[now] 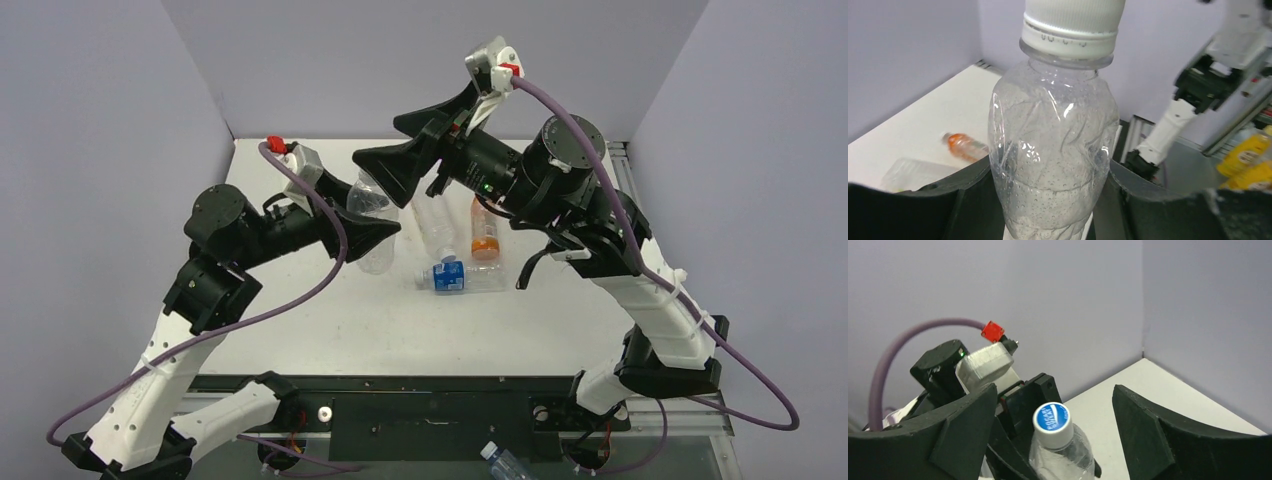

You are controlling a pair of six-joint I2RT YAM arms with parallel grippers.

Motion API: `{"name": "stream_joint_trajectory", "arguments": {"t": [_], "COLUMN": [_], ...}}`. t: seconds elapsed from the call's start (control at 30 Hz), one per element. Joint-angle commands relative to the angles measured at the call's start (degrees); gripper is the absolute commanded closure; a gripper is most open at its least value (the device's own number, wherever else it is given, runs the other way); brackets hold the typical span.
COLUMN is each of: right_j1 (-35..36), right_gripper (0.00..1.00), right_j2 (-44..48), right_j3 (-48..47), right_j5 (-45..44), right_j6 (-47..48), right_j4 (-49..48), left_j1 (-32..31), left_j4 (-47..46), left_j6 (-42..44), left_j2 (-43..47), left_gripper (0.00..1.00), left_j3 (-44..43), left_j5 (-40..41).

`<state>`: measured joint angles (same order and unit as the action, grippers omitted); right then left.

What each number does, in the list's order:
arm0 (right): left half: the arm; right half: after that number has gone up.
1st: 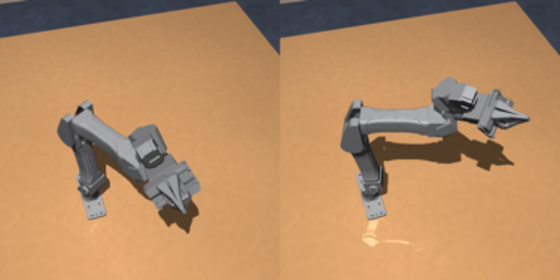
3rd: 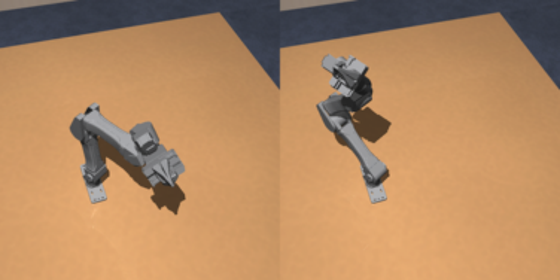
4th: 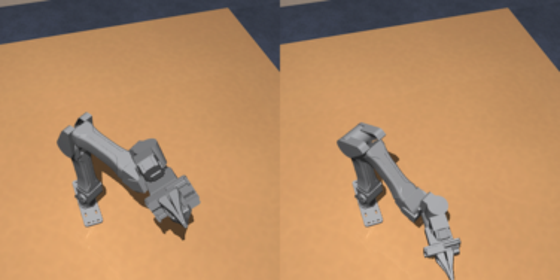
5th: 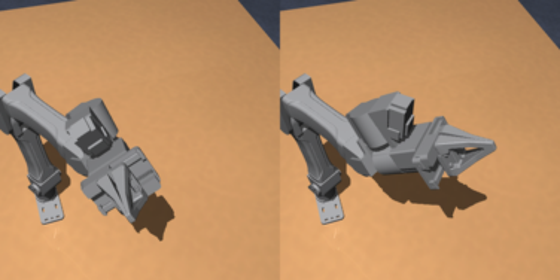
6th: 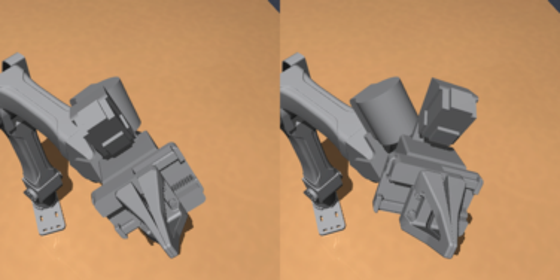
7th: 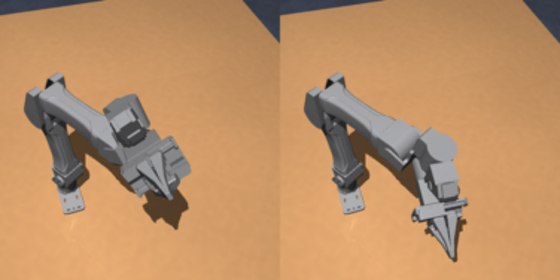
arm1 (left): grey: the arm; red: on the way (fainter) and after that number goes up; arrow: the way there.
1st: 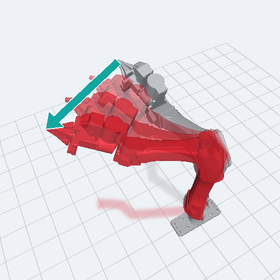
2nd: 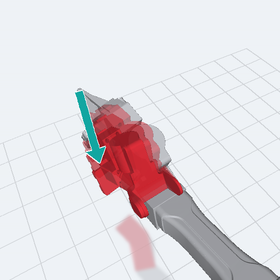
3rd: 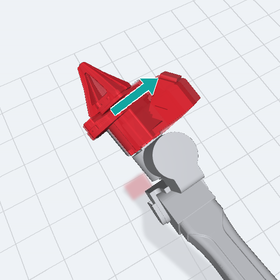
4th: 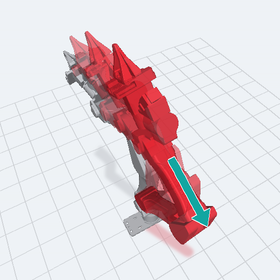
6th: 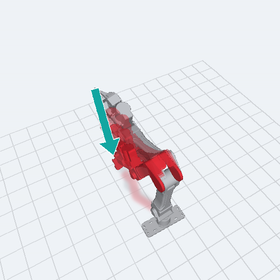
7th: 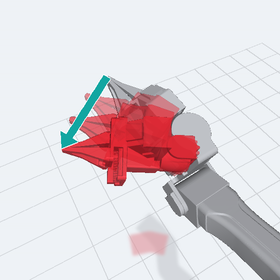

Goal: Unscrew the bottle caps
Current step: Unscrew the bottle cap from the plastic bottle.

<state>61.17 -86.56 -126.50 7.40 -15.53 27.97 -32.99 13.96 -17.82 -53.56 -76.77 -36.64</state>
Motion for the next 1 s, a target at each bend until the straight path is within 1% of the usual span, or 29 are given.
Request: {"name": "stream_joint_trajectory", "arguments": {"t": [0.0, 0.13, 0.23, 0.3, 0.37, 0.43, 0.47, 0.5, 0.57, 0.7, 0.8, 0.9, 0.97], "right_j1": [2.64, 2.90, 2.88, 2.90, 2.78, 2.54, 2.37, 2.29, 2.08, 1.72, 1.53, 1.31, 1.06], "right_gripper": [0.19, 0.18, 0.18, 0.20, 0.23, 0.29, 0.34, 0.37, 0.45, 0.51, 0.51, 0.48, 0.49], "right_j2": [-3.99, -4.44, -4.96, -5.34, -5.85, -6.41, -6.64, -6.98, -7.31, -7.28, -7.30, -7.72, -7.94], "right_j3": [-6.46, -5.08, -4.99, -5.23, -5.47, -5.63, -5.62, -5.54, -5.52, -4.58, -4.11, -4.09, -4.19], "right_j5": [-19.94, -20.15, -18.36, -17.22, -16.25, -14.90, -14.28, -14.09, -13.74, -13.69, -13.72, -14.49, -14.68], "right_j6": [1.93, -0.31, -1.27, -1.79, -2.27, -2.94, -3.46, -3.63, -4.29, -4.73, -4.77, -4.61, -4.74], "right_j4": [8.70, 7.59, 6.62, 6.38, 6.53, 6.76, 6.84, 6.93, 7.15, 6.85, 6.74, 7.06, 6.99], "left_j1": [-1.30, -3.61, -4.80, -4.98, -5.13, -5.28, -5.35, -5.40, -5.41, -5.46, -5.47, -5.42, -5.37], "left_j4": [6.02, 5.46, 5.98, 5.94, 5.93, 5.93, 5.87, 5.83, 5.68, 5.59, 5.49, 5.22, 5.13], "left_j6": [10.21, 13.77, 13.89, 13.57, 13.16, 12.73, 12.55, 12.31, 11.76, 10.75, 9.63, 8.71, 8.16], "left_j2": [-0.50, 0.80, 0.83, 0.87, 0.83, 0.78, 0.71, 0.68, 0.59, 0.24, 0.09, 0.11, 0.19], "left_gripper": [1.00, 1.00, 1.00, 1.00, 1.00, 1.00, 1.00, 1.00, 1.00, 1.00, 1.00, 1.00, 1.00], "left_j3": [-0.87, 1.58, 1.39, 1.19, 0.84, 0.64, 0.46, 0.38, 0.13, -0.79, -1.26, -1.80, -2.01], "left_j5": [17.23, 22.49, 24.16, 24.29, 24.05, 23.52, 23.48, 23.62, 23.85, 23.68, 23.59, 22.77, 22.30]}}
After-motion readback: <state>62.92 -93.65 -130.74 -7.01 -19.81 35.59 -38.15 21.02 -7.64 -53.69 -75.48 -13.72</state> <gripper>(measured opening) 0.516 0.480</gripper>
